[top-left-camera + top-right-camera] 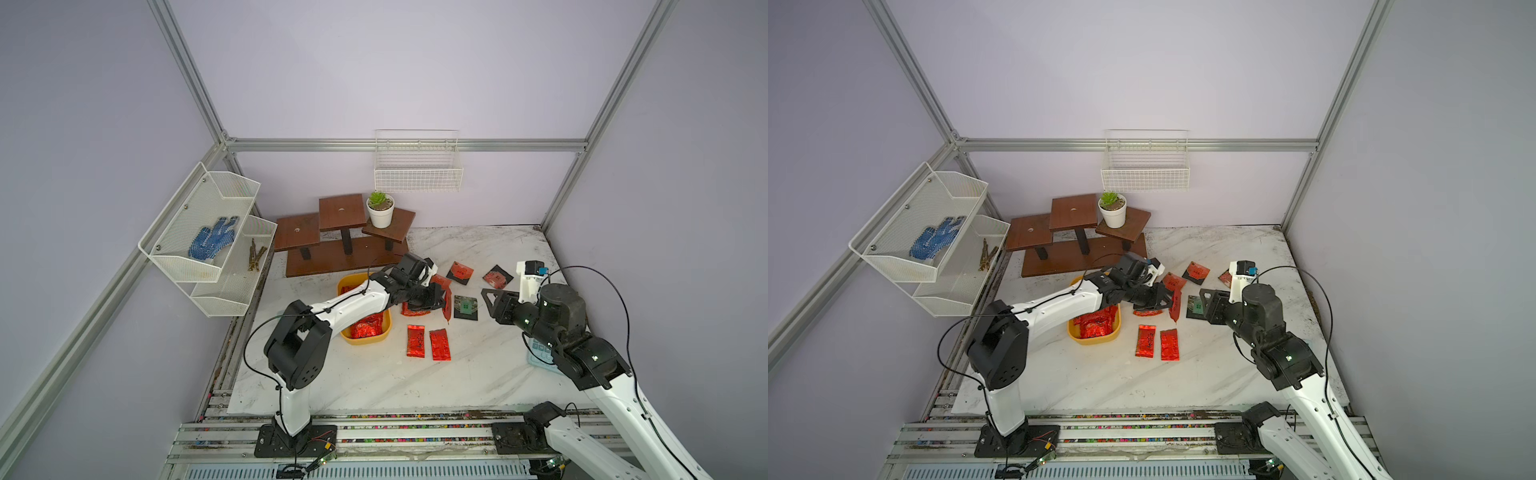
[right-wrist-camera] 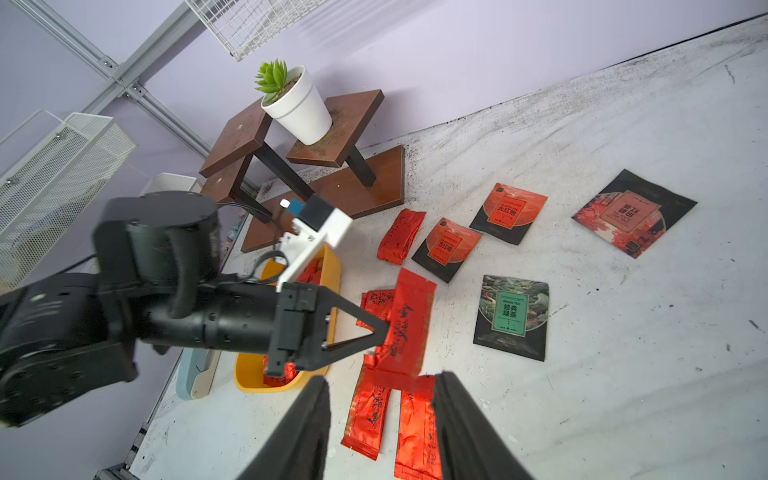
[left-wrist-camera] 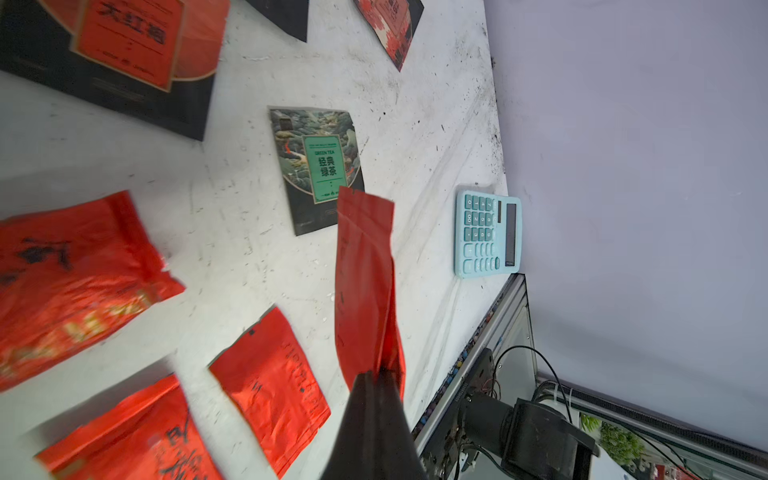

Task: Take the tea bags out of the storage box
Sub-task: Place the tea bag at the center of the board.

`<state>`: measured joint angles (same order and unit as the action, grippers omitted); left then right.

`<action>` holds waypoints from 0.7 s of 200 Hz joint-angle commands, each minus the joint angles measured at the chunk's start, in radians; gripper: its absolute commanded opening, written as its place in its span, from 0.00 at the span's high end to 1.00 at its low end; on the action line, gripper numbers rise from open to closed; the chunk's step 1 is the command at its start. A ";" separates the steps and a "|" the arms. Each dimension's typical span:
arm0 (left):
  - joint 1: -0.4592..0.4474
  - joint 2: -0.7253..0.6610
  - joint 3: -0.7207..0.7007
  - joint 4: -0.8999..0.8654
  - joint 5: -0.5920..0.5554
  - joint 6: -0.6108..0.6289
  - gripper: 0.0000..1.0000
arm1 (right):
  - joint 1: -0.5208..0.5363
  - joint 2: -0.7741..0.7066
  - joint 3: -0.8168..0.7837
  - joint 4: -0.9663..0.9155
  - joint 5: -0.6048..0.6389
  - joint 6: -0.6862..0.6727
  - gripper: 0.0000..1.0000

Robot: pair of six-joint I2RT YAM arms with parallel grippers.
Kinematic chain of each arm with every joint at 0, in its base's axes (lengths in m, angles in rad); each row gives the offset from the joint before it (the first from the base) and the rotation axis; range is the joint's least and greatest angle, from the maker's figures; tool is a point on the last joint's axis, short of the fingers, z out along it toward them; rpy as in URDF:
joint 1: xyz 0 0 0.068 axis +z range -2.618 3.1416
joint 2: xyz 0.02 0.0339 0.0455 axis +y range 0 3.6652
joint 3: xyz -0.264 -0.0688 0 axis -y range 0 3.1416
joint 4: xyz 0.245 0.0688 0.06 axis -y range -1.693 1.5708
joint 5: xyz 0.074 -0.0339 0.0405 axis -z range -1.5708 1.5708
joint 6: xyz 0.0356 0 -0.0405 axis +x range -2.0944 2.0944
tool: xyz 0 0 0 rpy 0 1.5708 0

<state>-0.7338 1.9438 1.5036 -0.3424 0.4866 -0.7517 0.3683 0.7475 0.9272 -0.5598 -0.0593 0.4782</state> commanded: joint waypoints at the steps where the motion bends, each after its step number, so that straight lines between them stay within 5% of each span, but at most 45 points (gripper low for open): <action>1: -0.024 0.073 0.111 0.122 0.039 -0.047 1.00 | -0.011 -0.027 0.051 -0.045 -0.009 0.022 0.53; 84: -0.088 0.458 0.522 0.157 0.065 -0.093 1.00 | -0.014 -0.071 0.097 -0.117 -0.005 0.020 0.52; 140: -0.102 0.606 0.661 0.165 0.077 -0.136 1.00 | -0.017 -0.081 0.081 -0.121 -0.013 0.018 0.52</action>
<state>-0.8314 2.5282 2.1139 -0.2165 0.5434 -0.8600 0.3599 0.6769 1.0130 -0.6609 -0.0685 0.4934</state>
